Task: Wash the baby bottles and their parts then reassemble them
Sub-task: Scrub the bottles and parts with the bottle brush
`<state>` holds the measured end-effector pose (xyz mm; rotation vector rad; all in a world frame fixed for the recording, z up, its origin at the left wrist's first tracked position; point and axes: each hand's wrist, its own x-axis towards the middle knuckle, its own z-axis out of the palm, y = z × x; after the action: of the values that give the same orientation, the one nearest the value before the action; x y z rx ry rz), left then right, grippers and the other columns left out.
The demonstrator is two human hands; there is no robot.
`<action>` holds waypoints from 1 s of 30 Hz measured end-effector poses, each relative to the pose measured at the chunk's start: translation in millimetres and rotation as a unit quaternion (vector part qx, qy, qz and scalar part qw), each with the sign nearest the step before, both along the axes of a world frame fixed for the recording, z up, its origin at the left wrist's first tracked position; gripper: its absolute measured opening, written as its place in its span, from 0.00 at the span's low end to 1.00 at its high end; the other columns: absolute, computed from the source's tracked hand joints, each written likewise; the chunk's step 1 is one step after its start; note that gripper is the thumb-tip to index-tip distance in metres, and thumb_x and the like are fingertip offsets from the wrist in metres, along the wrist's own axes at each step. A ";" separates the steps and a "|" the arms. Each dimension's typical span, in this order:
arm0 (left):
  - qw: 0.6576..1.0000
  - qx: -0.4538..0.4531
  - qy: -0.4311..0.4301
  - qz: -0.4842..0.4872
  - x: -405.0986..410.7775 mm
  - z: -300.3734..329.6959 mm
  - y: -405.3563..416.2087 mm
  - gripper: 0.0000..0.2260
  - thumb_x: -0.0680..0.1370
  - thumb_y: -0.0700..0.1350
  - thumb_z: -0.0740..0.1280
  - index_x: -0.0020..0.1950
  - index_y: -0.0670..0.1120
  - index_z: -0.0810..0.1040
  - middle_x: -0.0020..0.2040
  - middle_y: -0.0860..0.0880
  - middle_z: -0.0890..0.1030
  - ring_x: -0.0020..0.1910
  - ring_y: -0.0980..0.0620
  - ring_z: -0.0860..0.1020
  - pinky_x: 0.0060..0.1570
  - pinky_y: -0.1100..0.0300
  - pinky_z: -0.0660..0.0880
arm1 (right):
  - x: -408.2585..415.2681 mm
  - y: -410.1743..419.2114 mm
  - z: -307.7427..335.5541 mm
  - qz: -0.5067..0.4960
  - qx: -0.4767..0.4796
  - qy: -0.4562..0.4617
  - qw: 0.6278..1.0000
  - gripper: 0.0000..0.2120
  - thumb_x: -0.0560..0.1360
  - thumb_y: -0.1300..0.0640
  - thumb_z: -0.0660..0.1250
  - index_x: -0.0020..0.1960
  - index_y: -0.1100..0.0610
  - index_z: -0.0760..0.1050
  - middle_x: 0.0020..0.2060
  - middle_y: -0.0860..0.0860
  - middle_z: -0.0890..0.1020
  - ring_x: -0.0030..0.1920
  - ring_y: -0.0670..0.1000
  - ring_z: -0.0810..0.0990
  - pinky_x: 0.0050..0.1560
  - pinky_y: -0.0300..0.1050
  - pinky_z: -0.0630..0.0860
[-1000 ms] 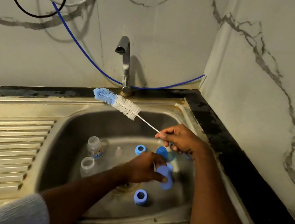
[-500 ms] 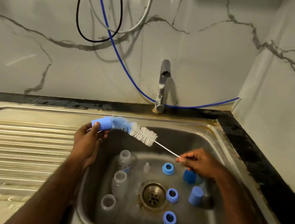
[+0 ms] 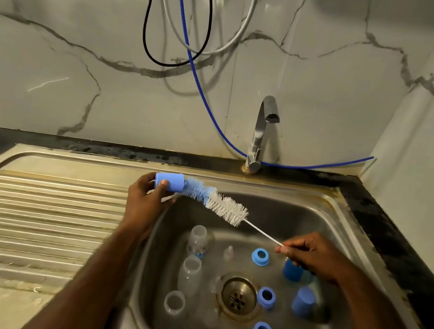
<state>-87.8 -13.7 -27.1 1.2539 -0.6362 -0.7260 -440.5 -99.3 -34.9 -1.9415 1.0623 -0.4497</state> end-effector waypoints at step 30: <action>0.988 -0.033 0.122 -0.084 37.2 5.7 7.8 0.14 0.83 0.39 0.61 0.68 0.46 0.76 0.61 0.42 0.80 0.57 0.44 0.81 0.49 0.52 0.82 | 30.5 4.9 -21.3 0.029 0.094 -0.036 0.994 0.09 0.72 0.51 0.77 0.47 0.53 0.81 0.31 0.54 0.81 0.27 0.49 0.75 0.25 0.39 0.70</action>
<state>-50.6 -5.9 -21.4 1.0384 -0.5639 -0.9749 -410.0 -94.3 -56.2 -1.7723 0.9633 -0.3712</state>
